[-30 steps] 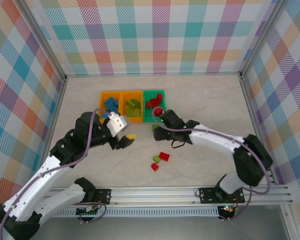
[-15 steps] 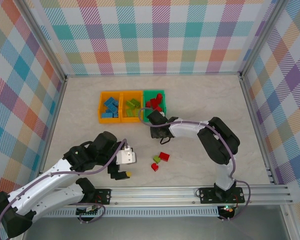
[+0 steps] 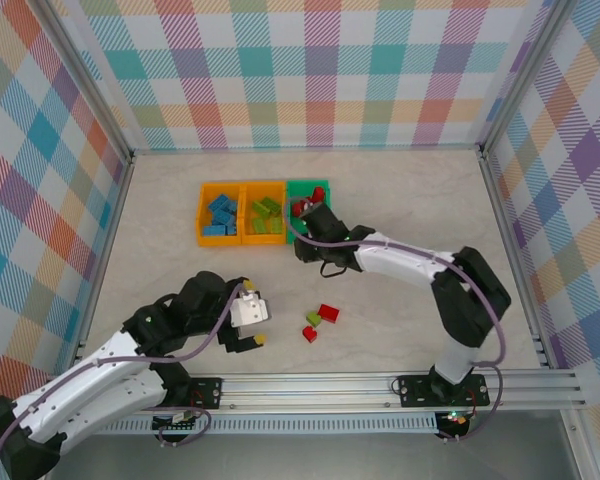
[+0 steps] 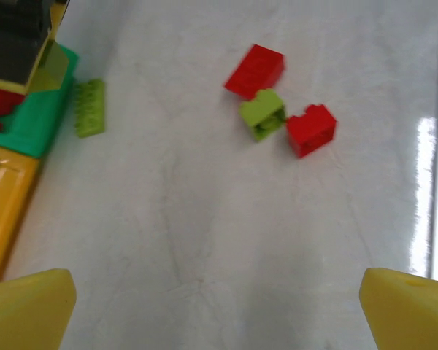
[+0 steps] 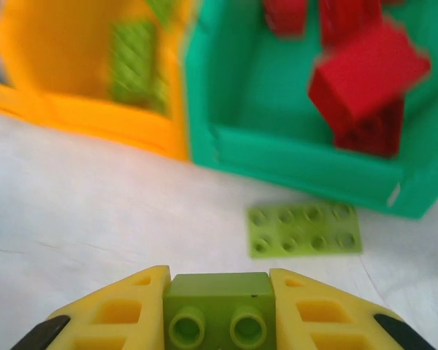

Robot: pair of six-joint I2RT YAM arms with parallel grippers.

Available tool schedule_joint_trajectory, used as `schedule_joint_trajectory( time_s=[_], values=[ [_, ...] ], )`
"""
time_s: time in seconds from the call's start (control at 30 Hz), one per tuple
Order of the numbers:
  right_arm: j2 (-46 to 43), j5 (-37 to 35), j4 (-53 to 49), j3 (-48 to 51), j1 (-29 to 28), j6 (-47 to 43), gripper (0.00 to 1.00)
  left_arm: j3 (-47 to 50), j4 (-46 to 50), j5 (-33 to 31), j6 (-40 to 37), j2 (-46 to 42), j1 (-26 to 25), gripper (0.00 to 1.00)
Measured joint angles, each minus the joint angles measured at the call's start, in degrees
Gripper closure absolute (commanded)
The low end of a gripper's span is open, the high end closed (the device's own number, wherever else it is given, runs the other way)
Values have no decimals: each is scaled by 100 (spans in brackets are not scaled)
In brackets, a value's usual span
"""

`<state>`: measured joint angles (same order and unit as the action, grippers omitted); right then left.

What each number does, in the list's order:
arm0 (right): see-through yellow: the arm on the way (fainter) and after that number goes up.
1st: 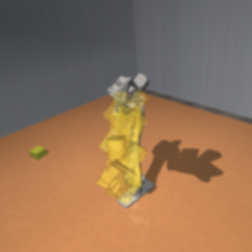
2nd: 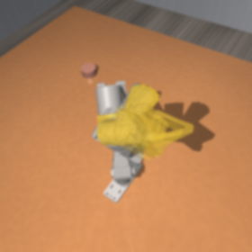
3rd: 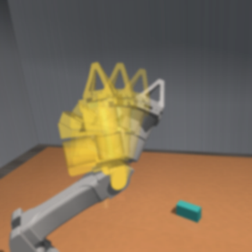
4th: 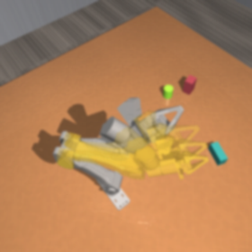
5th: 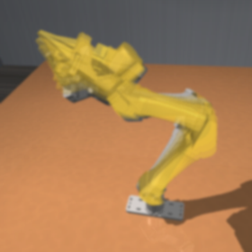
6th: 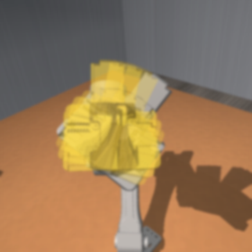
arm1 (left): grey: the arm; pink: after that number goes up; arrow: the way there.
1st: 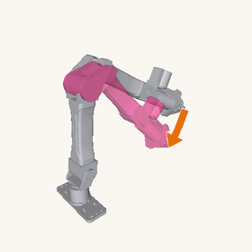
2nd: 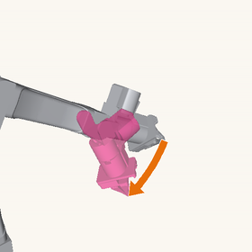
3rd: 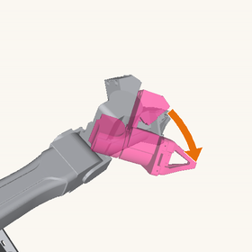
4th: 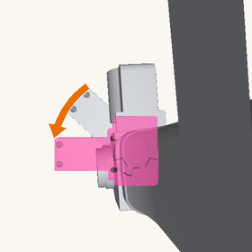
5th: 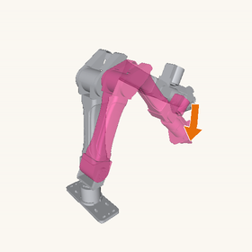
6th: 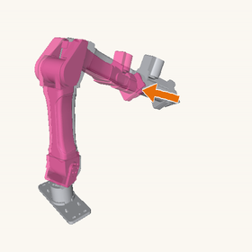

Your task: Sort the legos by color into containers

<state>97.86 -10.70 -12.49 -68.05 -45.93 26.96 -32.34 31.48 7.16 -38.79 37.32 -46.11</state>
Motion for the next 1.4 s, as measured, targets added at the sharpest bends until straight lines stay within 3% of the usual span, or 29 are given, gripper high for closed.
schedule_joint_trajectory(
  time_s=[0.1,0.27,0.37,0.43,0.5,0.73,0.87,1.07,1.17,1.3,1.4],
  values=[
    [61,26,184,-481,0,-232,73,212,-345,-385,240,-378,0,0],
    [1095,22,339,-1770,0,-566,72,295,-568,-684,579,-671,0,0],
    [1808,13,254,-2481,2,-723,64,295,-649,-839,758,-686,0,0],
    [2271,9,85,-2975,17,-839,51,295,-671,-946,868,-686,0,0],
    [2610,13,-125,-3388,22,-927,49,295,-706,-1034,984,-684,0,0],
    [2623,37,-562,-3703,24,-1150,49,306,-1158,-1268,1698,-518,0,0],
    [1814,70,-546,-2970,57,-1252,43,299,-1578,-1458,2559,-144,0,0],
    [-588,55,-382,-953,184,-1408,23,-190,-1897,-1429,4103,988,0,2],
    [-1937,28,-229,221,258,-1449,20,-667,-1971,-1222,4566,1733,-63,1],
    [-3226,223,-343,1464,262,-1530,20,-1202,-1982,-918,4634,2553,-374,0],
    [-3720,527,-737,2138,262,-1543,23,-1296,-1969,-629,4153,2730,-474,0]
  ],
)
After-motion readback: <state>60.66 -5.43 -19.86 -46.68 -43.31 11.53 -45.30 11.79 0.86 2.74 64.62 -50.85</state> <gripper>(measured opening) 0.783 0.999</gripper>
